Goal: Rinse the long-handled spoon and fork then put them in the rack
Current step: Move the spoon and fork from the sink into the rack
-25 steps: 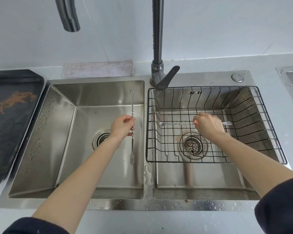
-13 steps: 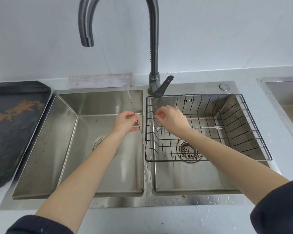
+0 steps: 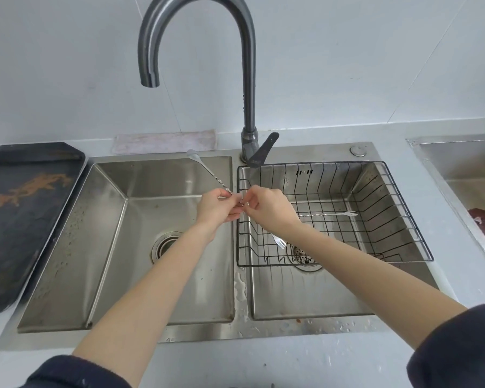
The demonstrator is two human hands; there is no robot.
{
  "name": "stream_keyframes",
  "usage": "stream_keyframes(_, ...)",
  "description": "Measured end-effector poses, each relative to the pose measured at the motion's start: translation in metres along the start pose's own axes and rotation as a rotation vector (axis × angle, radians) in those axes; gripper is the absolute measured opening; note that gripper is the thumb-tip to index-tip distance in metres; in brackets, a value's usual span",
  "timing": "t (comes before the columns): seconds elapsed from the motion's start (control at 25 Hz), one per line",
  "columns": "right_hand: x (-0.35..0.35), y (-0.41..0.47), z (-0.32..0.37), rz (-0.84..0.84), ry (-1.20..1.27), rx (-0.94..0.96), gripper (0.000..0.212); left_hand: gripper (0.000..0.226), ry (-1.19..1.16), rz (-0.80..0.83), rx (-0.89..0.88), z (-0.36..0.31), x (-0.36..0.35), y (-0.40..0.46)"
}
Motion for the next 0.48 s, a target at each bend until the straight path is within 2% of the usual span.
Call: stream_keyframes(0.48, 0.000, 0.005, -0.016, -0.029, -0.101, -0.010, 0.020, 0.014, 0.026, 0.062, 0.002, 0.000, -0.013, -0.005)
Point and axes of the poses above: each hand's wrist, its own y-axis towards the middle knuckle, its own x-axis out of the back of the hand, z = x × y, the point moved 10 cm from there along y, towards the middle knuckle, and after that the axes turned 11 degrees about -x, right-handed, at the moved point
